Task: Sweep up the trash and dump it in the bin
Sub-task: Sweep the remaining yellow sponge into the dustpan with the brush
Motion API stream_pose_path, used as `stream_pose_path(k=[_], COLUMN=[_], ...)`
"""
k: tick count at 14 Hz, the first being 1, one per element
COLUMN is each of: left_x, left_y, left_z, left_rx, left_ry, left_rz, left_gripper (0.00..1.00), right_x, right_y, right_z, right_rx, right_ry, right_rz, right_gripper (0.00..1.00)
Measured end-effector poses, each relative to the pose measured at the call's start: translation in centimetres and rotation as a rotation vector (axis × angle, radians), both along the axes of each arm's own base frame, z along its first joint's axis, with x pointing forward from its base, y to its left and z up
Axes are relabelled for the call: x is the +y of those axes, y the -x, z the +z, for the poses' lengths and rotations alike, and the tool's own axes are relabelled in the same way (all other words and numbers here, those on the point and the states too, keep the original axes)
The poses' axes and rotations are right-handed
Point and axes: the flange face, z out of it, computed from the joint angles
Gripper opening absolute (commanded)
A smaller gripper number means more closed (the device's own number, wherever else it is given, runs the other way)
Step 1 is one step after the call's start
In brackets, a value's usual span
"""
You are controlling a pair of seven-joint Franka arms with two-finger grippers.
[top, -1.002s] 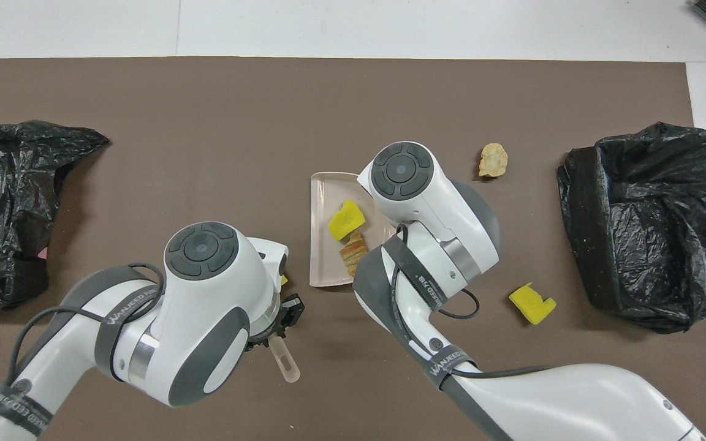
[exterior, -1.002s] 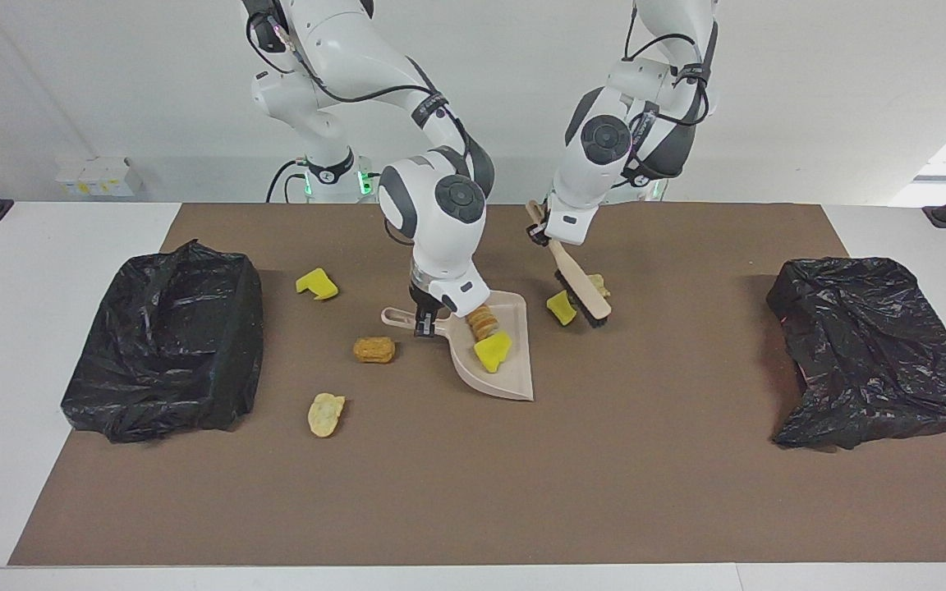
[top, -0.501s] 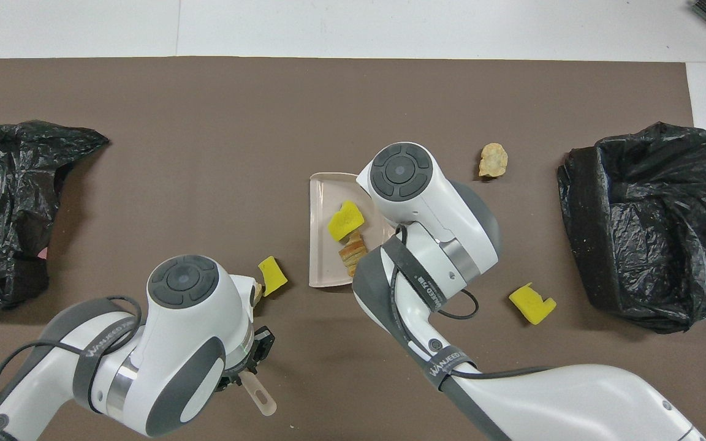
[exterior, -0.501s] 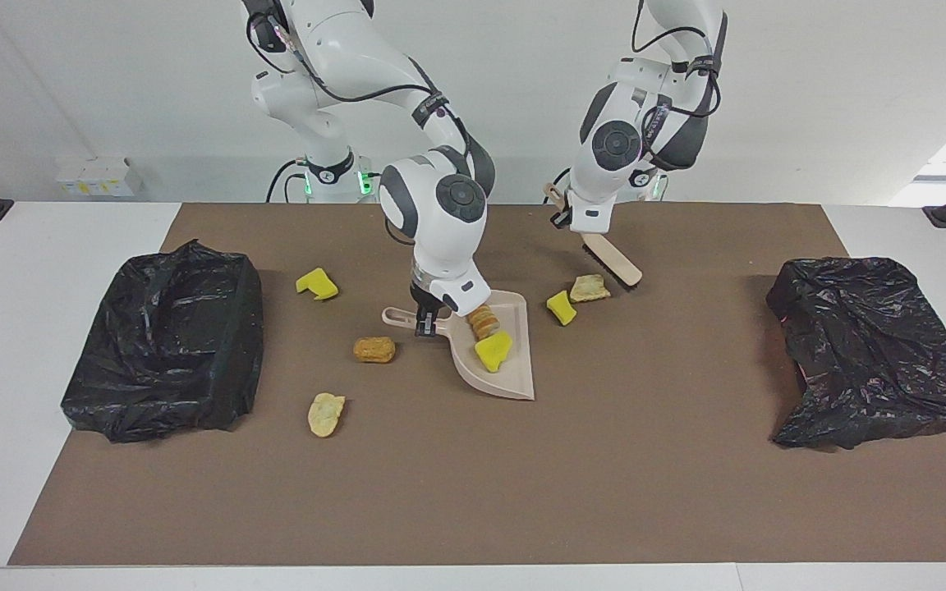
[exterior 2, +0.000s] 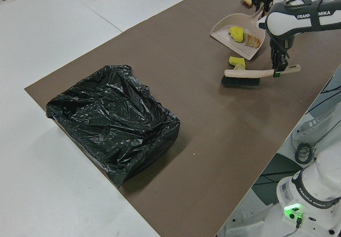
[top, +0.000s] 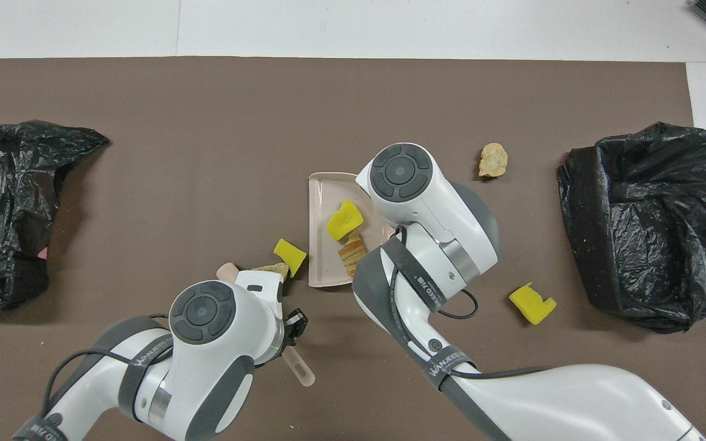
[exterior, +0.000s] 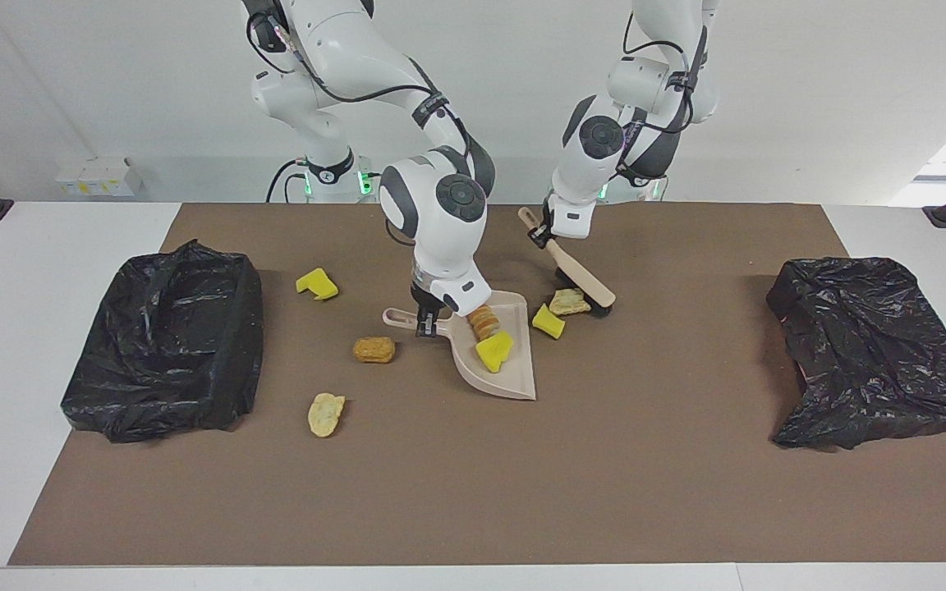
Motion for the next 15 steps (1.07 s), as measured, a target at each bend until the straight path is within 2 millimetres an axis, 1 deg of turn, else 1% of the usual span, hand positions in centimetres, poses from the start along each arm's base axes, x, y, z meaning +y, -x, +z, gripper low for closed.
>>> stream_pose_path(k=[2,4,6,8,10,12,14,15], left_x=[-1.9,-3.8,-5.5,-6.5,-6.8,-6.5,-5.3,-4.0], left_y=[-2.2,-3.2,-2.9,-2.3,-2.0,-2.2,-2.8,-3.5], left_z=[0.3,0.8,1.2,1.4,1.5,1.4,1.8,2.5], left_rx=[-0.038,-0.076,-0.119,-0.146,-0.159,-0.152,-0.105,-0.078], left_ry=[0.038,0.086,0.126,0.158,0.174,0.173,0.162,0.157], left_rz=[-0.018,-0.11,-0.245,-0.406,-0.49,-0.502,-0.493,-0.481], left_gripper=[0.0,0.0,0.0,0.0,0.0,0.0,0.0,0.0], right_x=[0.0,0.0,0.0,0.0,0.0,0.0,0.0,0.0], right_y=[0.0,0.0,0.0,0.0,0.0,0.0,0.0,0.0], right_z=[0.0,0.0,0.0,0.0,0.0,0.0,0.0,0.0], right_rx=[0.0,0.0,0.0,0.0,0.0,0.0,-0.001,-0.003], right_ry=[0.0,0.0,0.0,0.0,0.0,0.0,-0.001,-0.002], right_rz=[0.0,0.0,0.0,0.0,0.0,0.0,0.0,0.001], right_gripper=[0.0,0.0,0.0,0.0,0.0,0.0,0.0,0.0])
